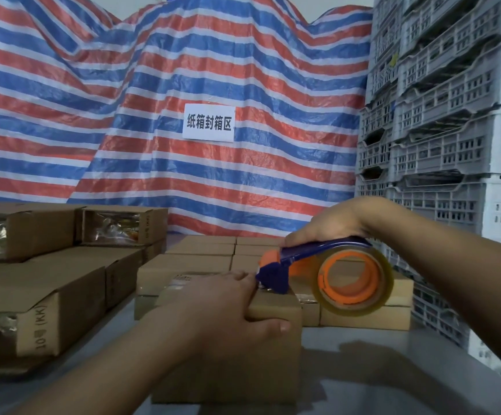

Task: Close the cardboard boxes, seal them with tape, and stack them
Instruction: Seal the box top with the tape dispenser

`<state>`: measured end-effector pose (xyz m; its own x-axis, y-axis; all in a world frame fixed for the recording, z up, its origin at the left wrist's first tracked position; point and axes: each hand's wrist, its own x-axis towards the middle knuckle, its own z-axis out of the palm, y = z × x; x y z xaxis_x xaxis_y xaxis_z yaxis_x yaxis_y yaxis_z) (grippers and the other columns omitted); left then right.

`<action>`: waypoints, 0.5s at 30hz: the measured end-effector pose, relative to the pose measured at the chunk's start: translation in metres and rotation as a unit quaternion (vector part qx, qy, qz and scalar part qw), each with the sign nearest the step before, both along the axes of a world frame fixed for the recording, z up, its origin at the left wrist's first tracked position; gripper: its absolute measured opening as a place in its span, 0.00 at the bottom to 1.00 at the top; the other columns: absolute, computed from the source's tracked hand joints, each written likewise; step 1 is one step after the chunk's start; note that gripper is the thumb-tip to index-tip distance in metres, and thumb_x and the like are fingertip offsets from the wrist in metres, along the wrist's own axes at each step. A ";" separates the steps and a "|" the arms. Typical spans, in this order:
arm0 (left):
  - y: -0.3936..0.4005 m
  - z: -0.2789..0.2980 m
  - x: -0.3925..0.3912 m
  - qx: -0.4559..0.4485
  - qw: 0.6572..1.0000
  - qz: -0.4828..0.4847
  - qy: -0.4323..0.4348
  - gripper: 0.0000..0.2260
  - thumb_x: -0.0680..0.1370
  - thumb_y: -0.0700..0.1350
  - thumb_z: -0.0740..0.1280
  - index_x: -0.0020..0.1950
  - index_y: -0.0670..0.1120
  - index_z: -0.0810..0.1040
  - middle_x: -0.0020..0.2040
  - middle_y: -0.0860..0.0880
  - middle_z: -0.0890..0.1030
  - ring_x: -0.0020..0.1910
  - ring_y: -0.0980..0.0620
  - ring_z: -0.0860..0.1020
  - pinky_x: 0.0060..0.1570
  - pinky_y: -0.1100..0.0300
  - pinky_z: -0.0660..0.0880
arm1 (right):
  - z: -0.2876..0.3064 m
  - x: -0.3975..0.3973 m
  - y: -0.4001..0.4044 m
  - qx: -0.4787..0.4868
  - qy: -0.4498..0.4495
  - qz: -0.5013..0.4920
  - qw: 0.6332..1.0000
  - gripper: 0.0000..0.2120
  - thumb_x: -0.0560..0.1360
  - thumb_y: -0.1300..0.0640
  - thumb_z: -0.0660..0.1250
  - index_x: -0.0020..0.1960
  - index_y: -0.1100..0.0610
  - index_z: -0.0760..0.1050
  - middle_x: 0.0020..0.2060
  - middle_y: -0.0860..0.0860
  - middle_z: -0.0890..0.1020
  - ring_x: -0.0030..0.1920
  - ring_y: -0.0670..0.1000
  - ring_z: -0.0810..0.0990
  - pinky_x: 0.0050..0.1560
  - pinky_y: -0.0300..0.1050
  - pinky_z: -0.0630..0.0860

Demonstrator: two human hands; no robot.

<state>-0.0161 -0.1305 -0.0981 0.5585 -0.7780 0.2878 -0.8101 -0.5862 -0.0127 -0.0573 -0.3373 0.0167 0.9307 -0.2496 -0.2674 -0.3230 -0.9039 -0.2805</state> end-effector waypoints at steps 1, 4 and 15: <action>0.000 0.000 0.000 0.004 1.000 0.001 0.002 0.35 0.72 0.76 0.55 0.74 0.60 0.62 0.69 0.57 0.71 0.58 0.58 0.71 0.47 0.62 0.64 | 0.002 -0.002 -0.005 0.001 0.005 0.007 1.000 0.22 0.80 0.34 0.57 0.49 0.48 0.81 0.31 0.49 0.83 0.28 0.46 0.79 0.31 0.35 0.76; 0.002 0.000 0.001 0.002 1.000 0.007 -0.003 0.38 0.71 0.76 0.54 0.77 0.60 0.58 0.74 0.58 0.67 0.67 0.56 0.69 0.51 0.60 0.62 | 0.010 -0.019 -0.025 0.028 0.018 0.015 0.999 0.22 0.79 0.34 0.58 0.47 0.46 0.85 0.35 0.50 0.81 0.32 0.48 0.78 0.35 0.37 0.76; 0.001 0.001 0.003 0.045 0.999 -0.001 0.024 0.33 0.73 0.75 0.52 0.75 0.71 0.46 0.76 0.57 0.62 0.68 0.54 0.67 0.56 0.56 0.65 | -0.012 -0.046 -0.040 -0.200 -0.019 0.009 0.979 0.42 0.62 0.18 0.58 0.52 0.52 0.82 0.44 0.53 0.86 0.44 0.55 0.85 0.57 0.53 0.79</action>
<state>-0.0132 -0.1294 -0.0970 0.5679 -0.8010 0.1895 -0.8125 -0.5823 -0.0265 -0.1038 -0.3772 0.0045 0.9434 -0.3107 -0.1157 -0.3021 -0.9494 0.0864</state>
